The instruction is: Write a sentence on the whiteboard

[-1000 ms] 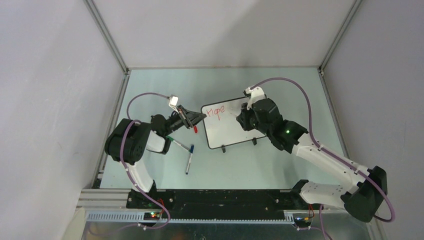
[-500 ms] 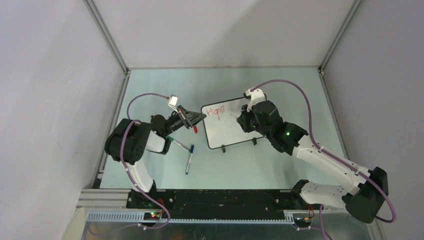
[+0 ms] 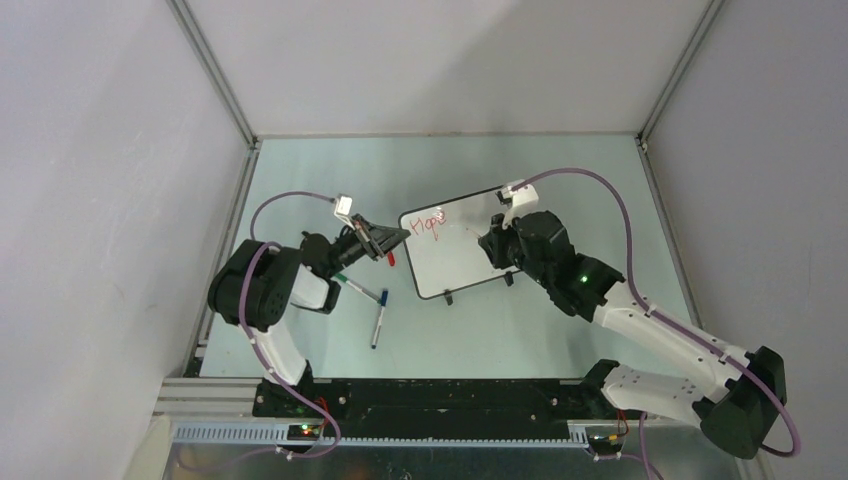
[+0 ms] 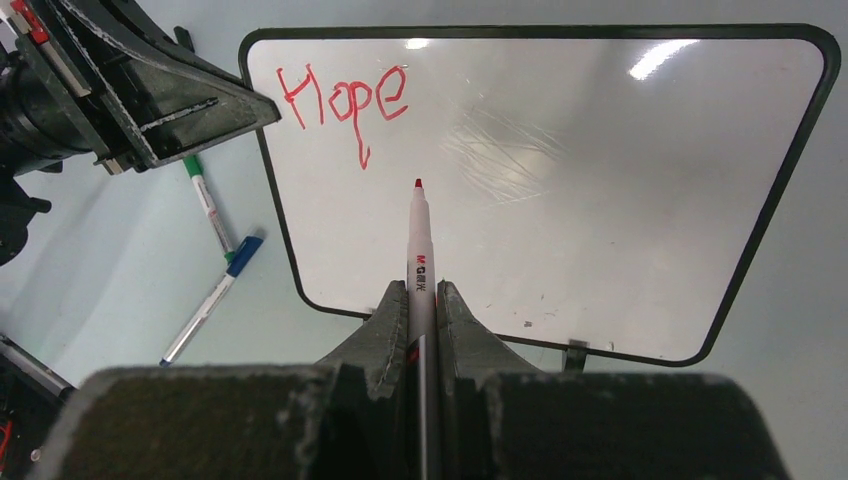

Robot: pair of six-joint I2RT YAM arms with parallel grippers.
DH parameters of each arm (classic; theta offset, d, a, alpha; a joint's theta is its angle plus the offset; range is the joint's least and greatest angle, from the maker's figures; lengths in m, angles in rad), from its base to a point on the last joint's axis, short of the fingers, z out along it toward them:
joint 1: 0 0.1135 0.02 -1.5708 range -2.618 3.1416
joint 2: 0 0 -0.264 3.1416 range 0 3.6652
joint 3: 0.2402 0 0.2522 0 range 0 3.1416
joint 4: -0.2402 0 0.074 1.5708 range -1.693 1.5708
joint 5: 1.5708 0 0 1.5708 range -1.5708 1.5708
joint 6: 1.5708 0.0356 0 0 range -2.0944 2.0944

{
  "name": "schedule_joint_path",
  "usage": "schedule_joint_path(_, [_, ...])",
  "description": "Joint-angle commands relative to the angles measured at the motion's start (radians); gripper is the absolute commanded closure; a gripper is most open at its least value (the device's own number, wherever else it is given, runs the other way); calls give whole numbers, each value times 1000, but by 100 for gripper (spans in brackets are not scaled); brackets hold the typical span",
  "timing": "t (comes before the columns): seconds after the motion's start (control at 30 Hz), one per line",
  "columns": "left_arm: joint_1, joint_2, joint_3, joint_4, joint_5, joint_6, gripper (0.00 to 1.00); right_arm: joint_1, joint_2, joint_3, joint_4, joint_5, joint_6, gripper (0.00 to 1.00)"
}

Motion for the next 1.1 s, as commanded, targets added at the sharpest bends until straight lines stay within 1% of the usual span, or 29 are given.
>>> schedule_joint_path(0.0, [6,-31,-32,21,-31,48,100,4,-27,-8,65,21,-2,100])
schedule_joint_path(0.2, [5,-41,-48,19,-59,54,100,4,-45,-32,85,35,0,100])
schedule_joint_path(0.47, [2,-60,-58,-4,-103,76,100,19,-48,-73,145,10,18,100])
schedule_joint_path(0.67, [-5,-53,-36,-22,-86,86,100,32,-37,-81,165,18,16,100])
schedule_joint_path(0.77, [-8,-43,-32,3,-77,80,100,31,-28,-82,171,24,13,100])
schedule_joint_path(0.83, [-9,-52,-46,12,-102,89,100,32,-23,-82,175,24,11,100])
schedule_joint_path(0.97, [-17,-92,-66,-35,-147,127,100,35,-26,-82,179,24,7,100])
schedule_joint_path(1.07, [-23,-98,-65,-56,-155,135,100,36,-26,-83,182,20,10,100])
